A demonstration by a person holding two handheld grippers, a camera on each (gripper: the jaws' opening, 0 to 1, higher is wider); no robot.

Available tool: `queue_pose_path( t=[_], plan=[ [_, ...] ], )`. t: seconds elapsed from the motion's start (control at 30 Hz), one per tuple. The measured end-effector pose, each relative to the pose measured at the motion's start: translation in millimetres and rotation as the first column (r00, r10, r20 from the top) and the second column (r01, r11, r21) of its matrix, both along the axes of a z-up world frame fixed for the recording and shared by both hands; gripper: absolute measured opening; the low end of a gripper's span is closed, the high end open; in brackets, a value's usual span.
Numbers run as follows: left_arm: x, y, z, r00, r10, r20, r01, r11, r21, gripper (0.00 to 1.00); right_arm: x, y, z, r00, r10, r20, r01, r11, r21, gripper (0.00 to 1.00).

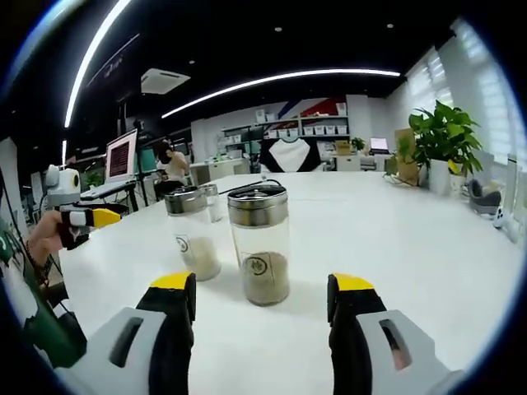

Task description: Rotate the seasoning bottle until the label or dispensing opening points toward the visible target arrow and the bottle remains upright within the marked orientation range

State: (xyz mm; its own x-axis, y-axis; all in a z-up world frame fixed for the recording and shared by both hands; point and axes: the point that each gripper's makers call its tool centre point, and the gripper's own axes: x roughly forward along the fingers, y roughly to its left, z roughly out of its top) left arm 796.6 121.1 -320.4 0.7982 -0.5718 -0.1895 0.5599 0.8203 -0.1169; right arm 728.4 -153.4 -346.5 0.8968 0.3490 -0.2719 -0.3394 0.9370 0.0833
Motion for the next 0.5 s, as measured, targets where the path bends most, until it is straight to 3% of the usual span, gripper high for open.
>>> queue_pose_path(
  t=[0.5],
  plan=[
    [41.2, -21, 27.1, 0.996, -0.035, 0.085, 0.038, 0.999, -0.024, 0.87, -1, -9, 3.9, 1.0, -0.019, 0.013, 0.02, 1.0, -0.016, 0.66]
  ],
)
